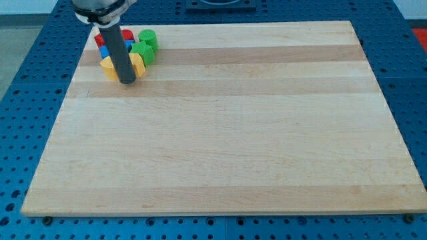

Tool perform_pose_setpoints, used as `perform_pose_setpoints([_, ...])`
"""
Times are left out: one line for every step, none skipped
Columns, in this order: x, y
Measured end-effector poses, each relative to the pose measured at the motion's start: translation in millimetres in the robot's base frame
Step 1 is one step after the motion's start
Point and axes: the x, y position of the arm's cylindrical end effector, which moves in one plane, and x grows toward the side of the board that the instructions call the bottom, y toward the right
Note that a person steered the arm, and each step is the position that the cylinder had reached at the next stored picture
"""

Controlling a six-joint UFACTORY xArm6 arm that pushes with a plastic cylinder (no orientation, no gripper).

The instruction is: Nudge the green circle right a bit

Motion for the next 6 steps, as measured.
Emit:
perform_pose_setpoints([0.0,0.0])
perform_pose_setpoints([14.9,0.0])
perform_pose_setpoints([21.9,-2.3])
perform_pose_setpoints([62.7,-16.4])
perform_pose_setpoints([86.0,-117.0])
perform_pose_setpoints([86.0,-117.0])
